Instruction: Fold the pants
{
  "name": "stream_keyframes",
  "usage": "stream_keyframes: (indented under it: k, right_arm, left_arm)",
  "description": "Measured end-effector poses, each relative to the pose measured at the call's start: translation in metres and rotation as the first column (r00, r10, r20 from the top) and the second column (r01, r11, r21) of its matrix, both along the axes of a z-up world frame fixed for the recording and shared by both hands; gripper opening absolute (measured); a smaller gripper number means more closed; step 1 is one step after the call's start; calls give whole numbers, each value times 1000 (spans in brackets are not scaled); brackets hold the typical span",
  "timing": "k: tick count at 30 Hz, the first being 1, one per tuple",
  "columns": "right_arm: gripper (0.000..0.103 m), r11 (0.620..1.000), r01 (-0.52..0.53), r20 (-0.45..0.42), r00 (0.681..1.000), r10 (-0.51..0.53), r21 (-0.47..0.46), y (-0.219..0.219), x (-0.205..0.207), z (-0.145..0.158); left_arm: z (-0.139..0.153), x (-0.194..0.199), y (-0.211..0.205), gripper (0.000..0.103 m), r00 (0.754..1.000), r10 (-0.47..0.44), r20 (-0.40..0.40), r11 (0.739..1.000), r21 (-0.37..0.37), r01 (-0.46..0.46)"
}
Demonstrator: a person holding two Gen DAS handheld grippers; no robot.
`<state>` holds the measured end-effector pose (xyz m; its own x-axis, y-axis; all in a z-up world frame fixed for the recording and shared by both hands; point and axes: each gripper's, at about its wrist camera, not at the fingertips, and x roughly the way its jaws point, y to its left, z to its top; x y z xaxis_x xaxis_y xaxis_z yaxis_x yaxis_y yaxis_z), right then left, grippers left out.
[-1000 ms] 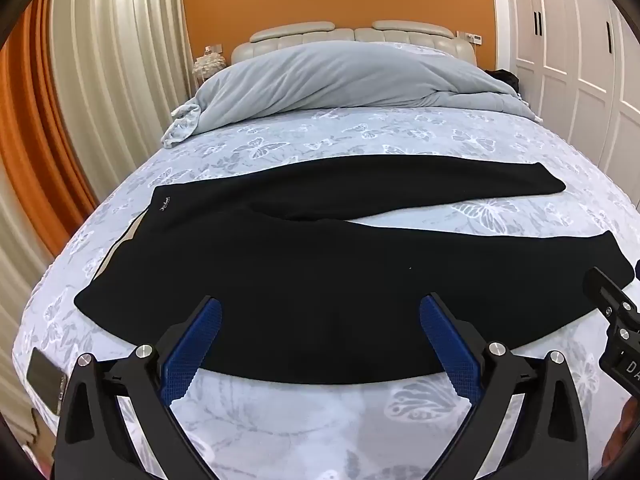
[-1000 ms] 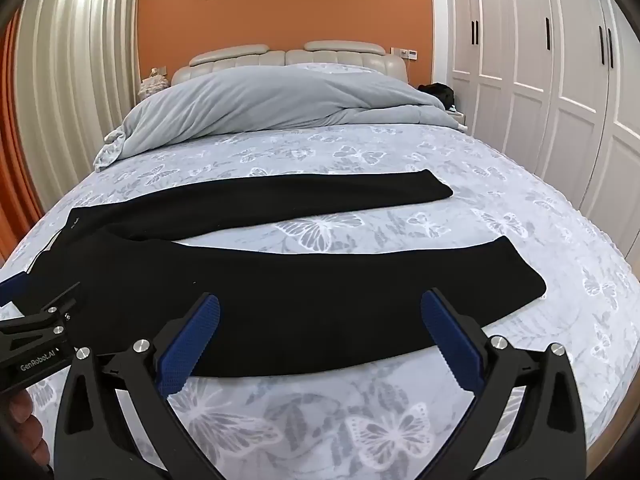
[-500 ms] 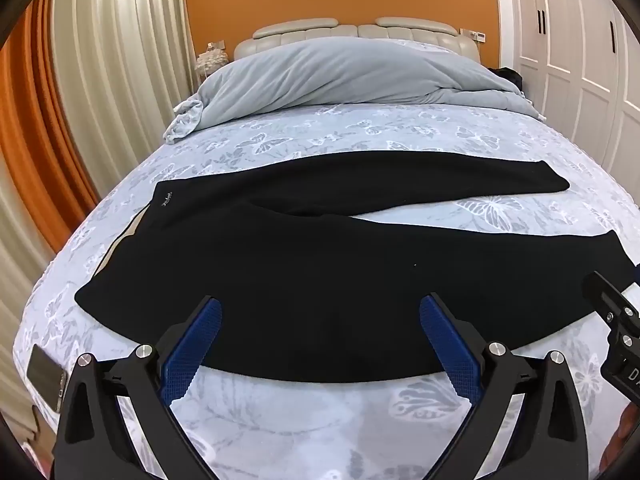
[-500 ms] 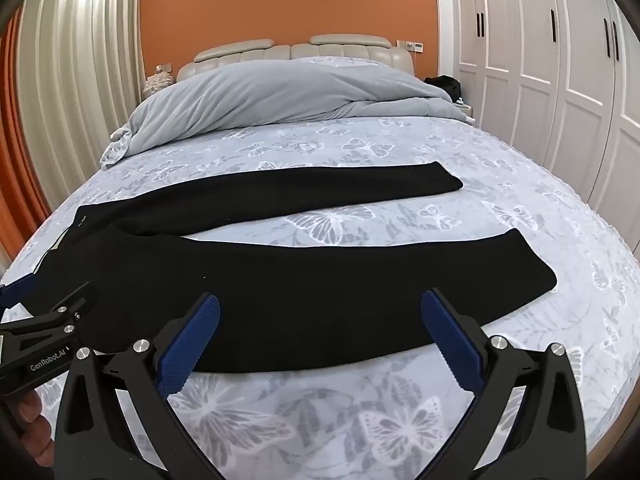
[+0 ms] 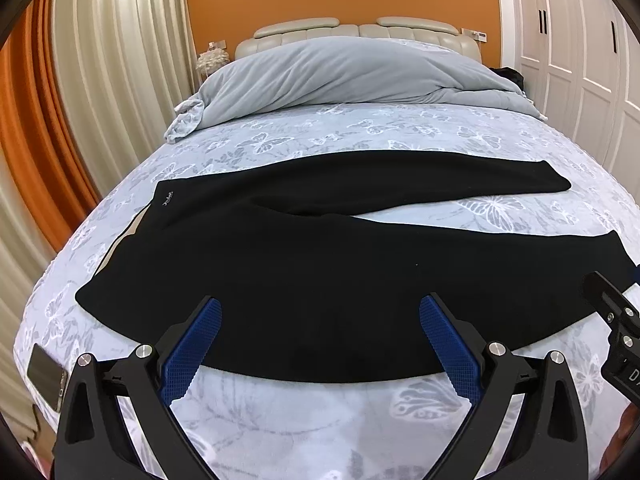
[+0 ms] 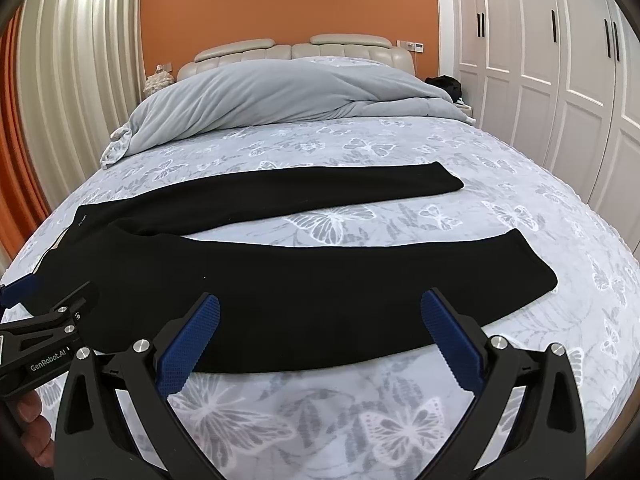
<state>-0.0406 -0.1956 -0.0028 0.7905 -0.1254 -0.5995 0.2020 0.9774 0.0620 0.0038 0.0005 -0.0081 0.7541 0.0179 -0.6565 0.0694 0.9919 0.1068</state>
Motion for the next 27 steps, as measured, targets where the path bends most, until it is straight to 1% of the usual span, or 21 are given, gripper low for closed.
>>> stream_keyframes:
  k: [27]
  right_arm:
    - [98,1000,0,0,1000,0,-2,0,-1,1]
  left_arm:
    - [1,0,3,98,1000,10,3,1000,-1,-10]
